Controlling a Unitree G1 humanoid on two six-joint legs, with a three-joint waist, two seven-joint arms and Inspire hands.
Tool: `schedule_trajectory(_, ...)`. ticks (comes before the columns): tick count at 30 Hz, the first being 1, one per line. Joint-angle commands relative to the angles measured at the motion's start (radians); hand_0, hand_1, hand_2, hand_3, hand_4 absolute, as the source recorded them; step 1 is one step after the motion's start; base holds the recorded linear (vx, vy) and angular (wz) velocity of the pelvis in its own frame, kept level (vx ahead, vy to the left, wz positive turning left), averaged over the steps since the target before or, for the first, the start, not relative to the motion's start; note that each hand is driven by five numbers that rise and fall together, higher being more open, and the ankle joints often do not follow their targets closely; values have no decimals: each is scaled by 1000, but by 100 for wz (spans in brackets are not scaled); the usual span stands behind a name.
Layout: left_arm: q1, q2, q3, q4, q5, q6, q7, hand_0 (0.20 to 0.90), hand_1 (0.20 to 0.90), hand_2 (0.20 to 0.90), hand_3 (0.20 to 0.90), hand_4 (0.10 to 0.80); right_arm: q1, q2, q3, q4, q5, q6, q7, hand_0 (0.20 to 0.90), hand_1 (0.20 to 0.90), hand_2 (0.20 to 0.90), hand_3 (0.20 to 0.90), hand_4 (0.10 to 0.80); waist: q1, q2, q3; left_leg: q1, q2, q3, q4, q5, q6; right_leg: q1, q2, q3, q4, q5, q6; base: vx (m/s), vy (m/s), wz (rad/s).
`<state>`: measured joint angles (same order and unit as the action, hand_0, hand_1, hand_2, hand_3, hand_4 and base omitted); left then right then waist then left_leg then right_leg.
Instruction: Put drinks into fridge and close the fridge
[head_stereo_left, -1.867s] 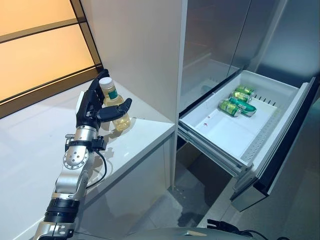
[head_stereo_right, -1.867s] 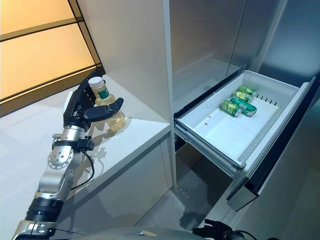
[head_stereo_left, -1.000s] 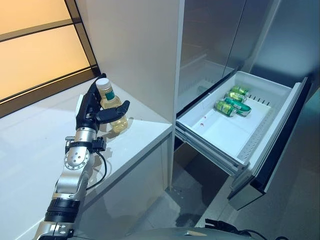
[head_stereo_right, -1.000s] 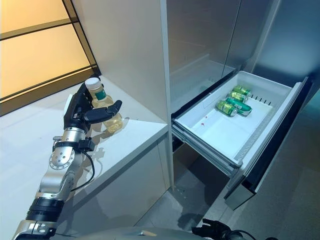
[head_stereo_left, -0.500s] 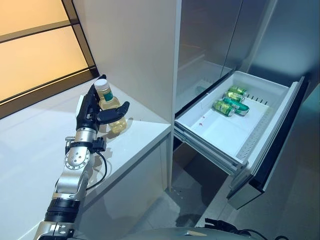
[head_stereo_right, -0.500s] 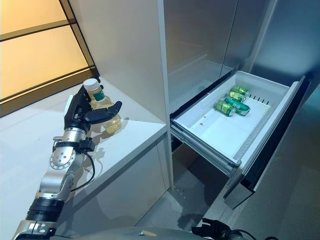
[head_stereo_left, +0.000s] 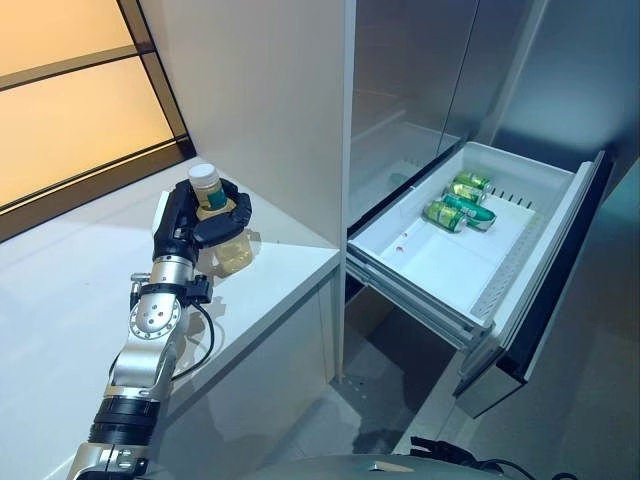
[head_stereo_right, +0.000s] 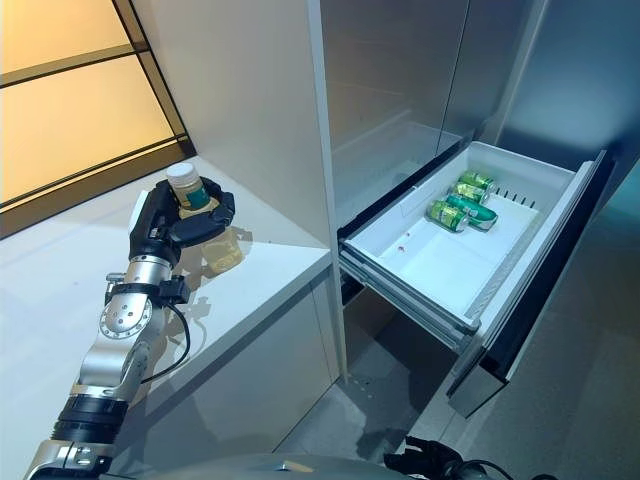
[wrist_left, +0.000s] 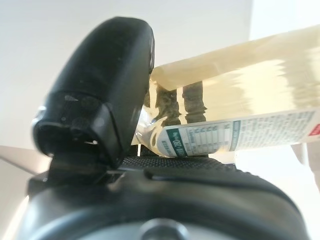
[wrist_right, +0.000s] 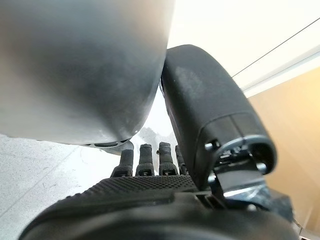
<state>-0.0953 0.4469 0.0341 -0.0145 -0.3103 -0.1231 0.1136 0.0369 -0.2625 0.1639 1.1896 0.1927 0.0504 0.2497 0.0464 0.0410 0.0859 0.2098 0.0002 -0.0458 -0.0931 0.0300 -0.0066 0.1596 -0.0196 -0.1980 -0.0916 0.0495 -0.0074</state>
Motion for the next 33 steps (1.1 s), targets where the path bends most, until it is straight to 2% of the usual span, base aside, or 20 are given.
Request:
schedule_trajectory(1, -79, 45, 18, -54, -86, -152, 5, 300, 300, 300, 200, 100, 4, 17, 33, -1, -27, -10, 28, 900, 900, 900, 900, 800, -10, -15, -7, -20, -28, 73, 12, -52, 13, 24, 9, 31, 86, -115, 33, 0, 0, 0)
schedule_trajectory(3, -81, 26, 25, -76, -203, -187, -50, 300, 300, 300, 200, 100, 7, 16, 40, -26, -22, -49, 21, 900, 900, 900, 900, 800, -10, -18, -5, -19, -27, 72, 12, -52, 13, 25, 9, 31, 85, -113, 33, -10, -16, -2)
schedule_trajectory(5, -73, -22, 36, -135, -427, -217, -178, 300, 300, 300, 200, 100, 11, 12, 47, -132, -6, -97, 22, 900, 900, 900, 900, 800, -12, -22, -1, -19, -26, 69, 12, -51, 12, 26, 10, 33, 81, -109, 32, -26, -35, -4)
schedule_trajectory(8, -68, -100, 27, -187, -623, -223, -334, 300, 300, 300, 200, 100, 21, 13, 70, -358, -2, -134, 0, 900, 900, 900, 900, 800, -21, -25, 4, -21, -24, 64, 9, -47, 12, 22, 11, 37, 78, -102, 31, -36, -33, -5)
schedule_trajectory(10, -68, -123, 17, -212, -663, -230, -390, 300, 300, 300, 200, 100, 25, 19, 71, -513, 23, -111, -15, 900, 900, 900, 900, 800, -29, -27, 7, -23, -24, 62, 7, -45, 12, 19, 10, 40, 78, -99, 32, -52, -32, -10)
schedule_trajectory(16, -105, -116, -13, -281, -697, -276, -474, 300, 300, 300, 200, 100, 26, 10, 40, -897, 37, -171, 17, 900, 900, 900, 900, 800, -57, -38, 13, -29, -25, 63, 6, -45, 12, 13, 10, 51, 64, -90, 41, -60, -37, -7)
schedule_trajectory(23, -97, -112, -25, -321, -647, -341, -495, 300, 300, 300, 200, 100, -74, -116, -90, -1359, -19, -97, 24, 900, 900, 900, 900, 800, -80, -42, 8, -36, -25, 74, 6, -39, 12, -3, 13, 81, 59, -72, 43, -40, -1, -7)
schedule_trajectory(27, -96, -103, -26, -342, -591, -357, -485, 300, 300, 300, 200, 100, -117, -161, -120, -1462, 2, -113, 42, 900, 900, 900, 900, 800, -81, -40, 5, -37, -26, 79, 6, -40, 15, -9, 13, 91, 61, -69, 43, -30, 21, -8)
schedule_trajectory(33, -118, -92, -69, -375, -524, -305, -484, 300, 300, 300, 200, 100, -181, -192, -114, -1574, 98, -86, 145, 900, 900, 900, 900, 800, -77, -44, -5, -37, -31, 84, 6, -47, 21, -11, 12, 105, 57, -66, 45, -9, 9, -10)
